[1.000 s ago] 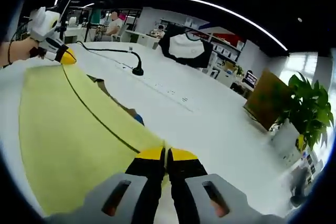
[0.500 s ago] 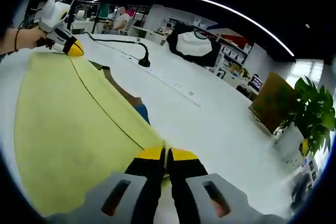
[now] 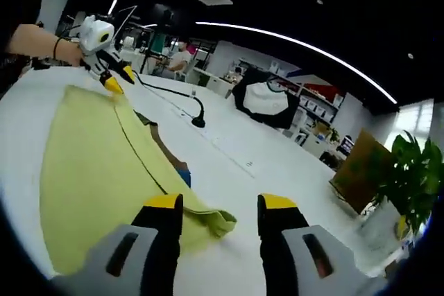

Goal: Fold the garment on the visible template until the final outline fits inside the template.

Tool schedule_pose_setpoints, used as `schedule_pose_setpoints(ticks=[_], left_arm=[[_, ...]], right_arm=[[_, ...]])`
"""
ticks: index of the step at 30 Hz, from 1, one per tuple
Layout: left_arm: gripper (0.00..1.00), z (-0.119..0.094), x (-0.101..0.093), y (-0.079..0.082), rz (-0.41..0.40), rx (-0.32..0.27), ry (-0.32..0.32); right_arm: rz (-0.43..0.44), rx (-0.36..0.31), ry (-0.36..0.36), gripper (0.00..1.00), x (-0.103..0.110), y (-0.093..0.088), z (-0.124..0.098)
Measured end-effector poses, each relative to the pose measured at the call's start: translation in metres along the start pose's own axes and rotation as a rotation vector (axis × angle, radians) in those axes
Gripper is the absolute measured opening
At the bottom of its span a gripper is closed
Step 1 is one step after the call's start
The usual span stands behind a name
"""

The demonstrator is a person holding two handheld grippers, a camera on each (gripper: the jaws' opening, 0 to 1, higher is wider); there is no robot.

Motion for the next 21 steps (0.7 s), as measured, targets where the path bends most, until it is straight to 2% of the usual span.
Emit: schedule_pose_setpoints(ticks=[1,2,4,7,9,10,11,12,13,15,16,17,19,20,21], left_arm=[[0.31,-0.001,-0.001,0.000,0.022,-0.010,-0.027],[0.34,-0.003,-0.001,-0.002,0.078,-0.014,-0.052],[0.40,-0.005,-0.001,-0.009,0.155,0.013,-0.073],[0.41,-0.005,-0.001,-0.015,0.156,-0.007,-0.083],[0.41,-0.004,-0.002,-0.020,0.215,0.000,-0.121],[0.39,-0.005,0.001,-0.022,0.200,0.016,-0.119],[0.38,-0.005,0.002,-0.021,0.139,-0.016,-0.111],[0.37,-0.004,0.004,-0.018,0.093,-0.081,-0.115],[0.37,-0.006,0.007,-0.021,0.134,-0.067,-0.119],[0.33,-0.005,0.010,-0.024,0.149,-0.049,-0.126],[0.31,-0.006,0.007,-0.027,0.185,-0.049,-0.195],[0.31,-0.009,0.007,-0.028,0.223,-0.038,-0.228],[0.32,-0.014,0.010,-0.028,0.185,-0.064,-0.247],[0.32,-0.015,0.011,-0.028,0.191,-0.068,-0.251],[0.33,-0.016,0.012,-0.032,0.230,-0.033,-0.264]], right_arm=[[-0.011,0.029,0.002,0.47,0.000,-0.004,0.000],[-0.014,0.047,0.012,0.48,0.000,-0.007,0.001],[-0.005,0.055,0.019,0.48,-0.002,-0.013,0.002],[0.014,0.062,0.026,0.47,-0.004,-0.019,0.004],[0.032,0.056,0.033,0.46,-0.007,-0.021,0.006],[0.048,0.051,0.039,0.46,-0.007,-0.021,0.006],[0.060,0.044,0.048,0.46,-0.008,-0.021,0.007],[0.073,0.018,0.068,0.45,-0.008,-0.020,0.009],[0.080,0.018,0.074,0.44,-0.010,-0.020,0.010],[0.098,0.025,0.076,0.43,-0.012,-0.021,0.012],[0.109,0.029,0.079,0.42,-0.013,-0.022,0.013],[0.117,0.032,0.080,0.42,-0.014,-0.022,0.014],[0.113,0.031,0.086,0.41,-0.014,-0.023,0.013],[0.111,0.029,0.095,0.40,-0.014,-0.023,0.013],[0.114,0.030,0.104,0.38,-0.014,-0.024,0.013]])
Point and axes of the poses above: the point that each gripper's makers call its tool centre point, and the gripper's own axes: z roughly forward along the fingers, x roughly to its left, y roughly out of its top, the point moved 7 cm from there along -z, roughly backward along the fingers, and after that the axes turned 15 degrees about z, right-handed, at the moved point
